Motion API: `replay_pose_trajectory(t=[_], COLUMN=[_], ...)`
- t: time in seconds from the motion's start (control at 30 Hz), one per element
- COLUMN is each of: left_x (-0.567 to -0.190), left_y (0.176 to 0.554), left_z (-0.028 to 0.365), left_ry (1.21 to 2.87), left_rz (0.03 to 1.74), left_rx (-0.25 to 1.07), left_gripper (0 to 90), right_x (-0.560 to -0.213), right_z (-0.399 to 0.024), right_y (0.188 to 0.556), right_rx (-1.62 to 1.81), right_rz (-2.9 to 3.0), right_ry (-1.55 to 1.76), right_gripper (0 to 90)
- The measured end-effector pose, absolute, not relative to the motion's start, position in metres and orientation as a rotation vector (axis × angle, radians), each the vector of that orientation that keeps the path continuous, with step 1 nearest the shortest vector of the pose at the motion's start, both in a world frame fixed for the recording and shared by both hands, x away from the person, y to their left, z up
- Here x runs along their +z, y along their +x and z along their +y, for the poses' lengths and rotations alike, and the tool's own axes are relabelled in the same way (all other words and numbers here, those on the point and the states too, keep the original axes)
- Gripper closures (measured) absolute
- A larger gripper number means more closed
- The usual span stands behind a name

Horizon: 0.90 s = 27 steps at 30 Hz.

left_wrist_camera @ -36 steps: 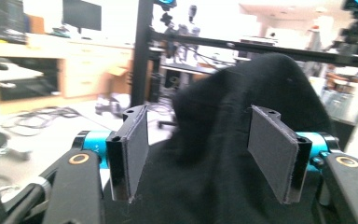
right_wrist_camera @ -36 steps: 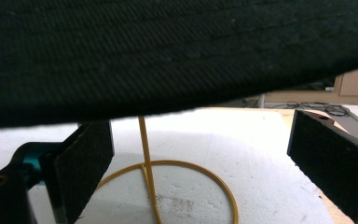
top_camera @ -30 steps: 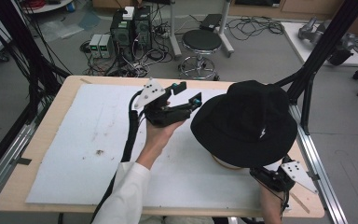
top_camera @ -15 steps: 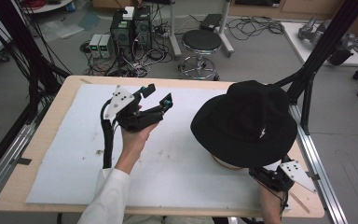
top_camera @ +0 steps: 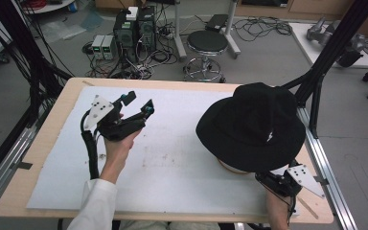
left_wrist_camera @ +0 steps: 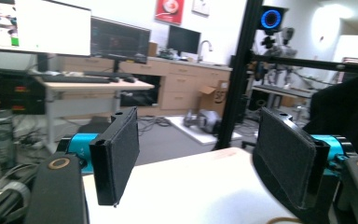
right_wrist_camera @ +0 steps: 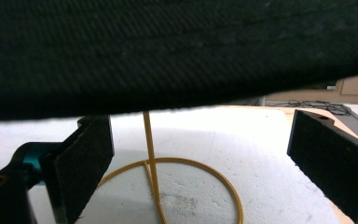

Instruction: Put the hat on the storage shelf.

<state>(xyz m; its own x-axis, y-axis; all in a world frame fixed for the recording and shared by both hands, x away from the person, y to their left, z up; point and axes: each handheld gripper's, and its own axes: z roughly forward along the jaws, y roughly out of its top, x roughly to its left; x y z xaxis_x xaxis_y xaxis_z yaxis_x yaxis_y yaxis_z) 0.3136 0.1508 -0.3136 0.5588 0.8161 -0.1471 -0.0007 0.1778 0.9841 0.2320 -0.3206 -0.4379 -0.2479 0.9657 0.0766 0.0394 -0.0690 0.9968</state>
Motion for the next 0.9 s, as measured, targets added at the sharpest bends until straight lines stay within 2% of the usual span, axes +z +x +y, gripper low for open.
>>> replay_pose_trajectory(t=[0.23, 0.63, 0.9], left_x=[-0.321, -0.334, -0.347], left_y=[0.303, 0.282, 0.268], left_z=[0.181, 0.23, 0.265], left_ry=[1.226, 1.161, 1.167], left_rz=[0.865, 0.938, 1.0], left_rx=[0.785, 0.896, 1.0], left_gripper=[30.6, 30.5, 30.5], right_x=[-0.438, -0.438, -0.438], right_z=[-0.321, -0.319, -0.318], right_y=[0.231, 0.232, 0.232], right_rx=[1.431, 1.437, 1.436], right_rz=[1.376, 1.389, 1.388], right_ry=[1.161, 1.152, 1.146], right_gripper=[6.3, 6.2, 6.2])
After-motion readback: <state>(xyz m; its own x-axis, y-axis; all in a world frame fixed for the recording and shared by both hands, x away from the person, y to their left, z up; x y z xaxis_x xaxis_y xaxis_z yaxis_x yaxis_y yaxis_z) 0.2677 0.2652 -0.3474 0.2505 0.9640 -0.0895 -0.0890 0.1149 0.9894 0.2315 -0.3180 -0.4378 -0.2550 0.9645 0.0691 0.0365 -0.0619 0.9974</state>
